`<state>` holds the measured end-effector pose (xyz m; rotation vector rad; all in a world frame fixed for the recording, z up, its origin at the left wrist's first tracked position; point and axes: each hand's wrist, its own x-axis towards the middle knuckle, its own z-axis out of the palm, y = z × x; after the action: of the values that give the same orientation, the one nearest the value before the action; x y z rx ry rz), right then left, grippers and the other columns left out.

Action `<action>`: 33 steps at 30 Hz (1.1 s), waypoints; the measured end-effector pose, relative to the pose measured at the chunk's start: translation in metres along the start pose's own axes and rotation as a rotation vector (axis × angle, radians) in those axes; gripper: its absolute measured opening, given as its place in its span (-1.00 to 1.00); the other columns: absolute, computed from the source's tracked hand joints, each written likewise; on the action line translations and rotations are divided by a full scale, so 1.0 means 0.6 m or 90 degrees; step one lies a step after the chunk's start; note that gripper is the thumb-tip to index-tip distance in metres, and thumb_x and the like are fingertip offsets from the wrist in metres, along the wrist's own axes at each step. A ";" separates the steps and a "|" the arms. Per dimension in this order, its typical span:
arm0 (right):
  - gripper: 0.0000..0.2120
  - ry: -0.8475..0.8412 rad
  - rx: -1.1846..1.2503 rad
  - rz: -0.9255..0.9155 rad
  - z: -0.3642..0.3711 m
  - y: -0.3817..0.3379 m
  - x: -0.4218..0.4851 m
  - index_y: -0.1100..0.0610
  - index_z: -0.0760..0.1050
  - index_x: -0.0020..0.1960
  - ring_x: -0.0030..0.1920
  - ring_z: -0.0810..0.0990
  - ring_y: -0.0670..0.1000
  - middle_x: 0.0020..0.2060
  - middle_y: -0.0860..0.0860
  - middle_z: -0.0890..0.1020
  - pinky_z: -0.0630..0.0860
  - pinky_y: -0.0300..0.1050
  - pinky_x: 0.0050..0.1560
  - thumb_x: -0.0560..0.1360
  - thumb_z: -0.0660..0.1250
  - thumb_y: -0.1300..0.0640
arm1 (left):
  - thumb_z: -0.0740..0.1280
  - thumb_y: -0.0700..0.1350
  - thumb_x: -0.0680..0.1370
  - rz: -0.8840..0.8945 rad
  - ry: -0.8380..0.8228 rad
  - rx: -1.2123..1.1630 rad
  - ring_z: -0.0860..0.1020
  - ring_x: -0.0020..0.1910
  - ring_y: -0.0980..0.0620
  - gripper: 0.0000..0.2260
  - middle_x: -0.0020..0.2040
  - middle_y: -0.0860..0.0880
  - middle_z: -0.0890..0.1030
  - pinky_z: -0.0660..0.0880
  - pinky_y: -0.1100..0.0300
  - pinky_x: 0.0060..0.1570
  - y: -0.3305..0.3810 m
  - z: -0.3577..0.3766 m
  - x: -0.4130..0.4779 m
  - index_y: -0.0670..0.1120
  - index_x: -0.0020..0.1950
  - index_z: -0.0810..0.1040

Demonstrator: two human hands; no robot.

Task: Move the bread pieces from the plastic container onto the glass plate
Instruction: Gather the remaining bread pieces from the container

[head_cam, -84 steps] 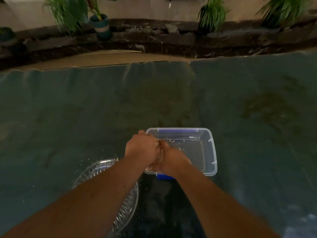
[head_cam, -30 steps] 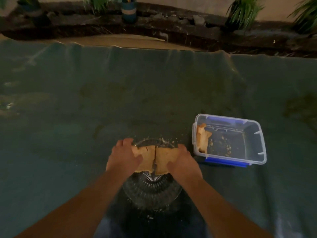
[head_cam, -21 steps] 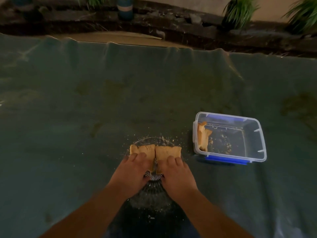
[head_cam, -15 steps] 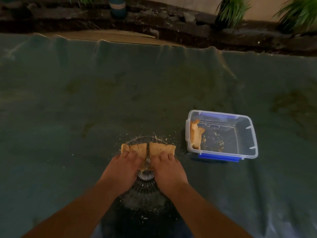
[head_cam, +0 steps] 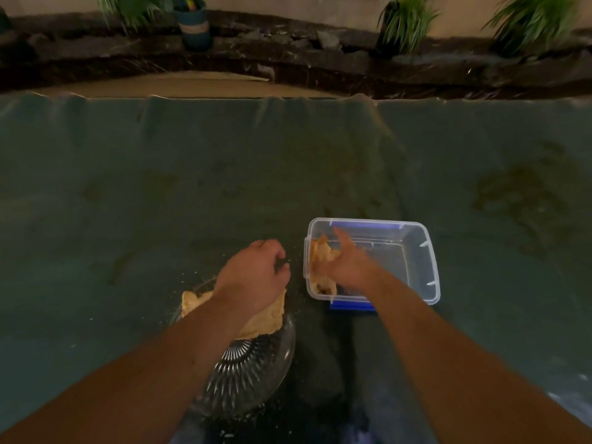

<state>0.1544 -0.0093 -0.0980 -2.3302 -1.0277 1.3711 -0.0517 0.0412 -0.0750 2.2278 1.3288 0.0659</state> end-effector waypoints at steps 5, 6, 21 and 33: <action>0.14 -0.107 -0.041 -0.109 -0.001 0.015 0.029 -0.15 0.02 0.62 0.43 0.47 0.20 0.45 0.04 0.47 0.43 0.30 0.40 0.28 0.66 -0.22 | 0.37 0.10 0.57 -0.007 -0.004 0.020 0.57 -0.07 0.05 -0.81 0.06 0.06 0.57 0.58 0.02 -0.13 0.053 0.003 0.040 0.10 0.15 0.53; 0.06 -0.111 -0.033 -0.123 -0.001 0.020 0.034 -0.13 0.12 0.58 0.35 0.53 0.16 0.36 0.02 0.54 0.48 0.26 0.36 0.28 0.66 -0.22 | 0.37 0.10 0.57 -0.009 -0.007 0.023 0.56 -0.07 0.05 -0.81 0.05 0.06 0.56 0.56 0.03 -0.16 0.061 0.004 0.046 0.11 0.14 0.52; -0.78 0.108 0.031 -0.038 -0.038 0.105 0.040 -0.06 0.38 0.10 -0.09 0.56 -0.06 -0.07 -0.03 0.59 0.56 0.00 0.11 0.59 0.40 0.11 | 0.33 0.22 0.56 0.056 -0.138 0.528 0.40 0.03 -0.11 -0.45 0.15 -0.15 0.47 0.42 -0.04 0.04 0.165 0.084 0.144 -0.11 0.40 0.47; -0.86 0.066 0.204 0.064 -0.063 0.089 0.003 0.21 0.62 0.06 0.11 0.67 0.26 0.09 0.23 0.69 0.65 0.13 0.13 0.51 0.42 0.21 | 0.41 0.05 0.54 -0.044 -0.042 0.128 0.52 -0.24 0.05 -0.84 -0.17 0.06 0.56 0.49 0.09 -0.34 0.138 0.051 0.105 0.12 0.06 0.47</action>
<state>0.2104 -0.0416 -0.1075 -2.2082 -0.6168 1.3231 0.0566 0.0498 -0.0764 2.3243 1.4299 -0.1714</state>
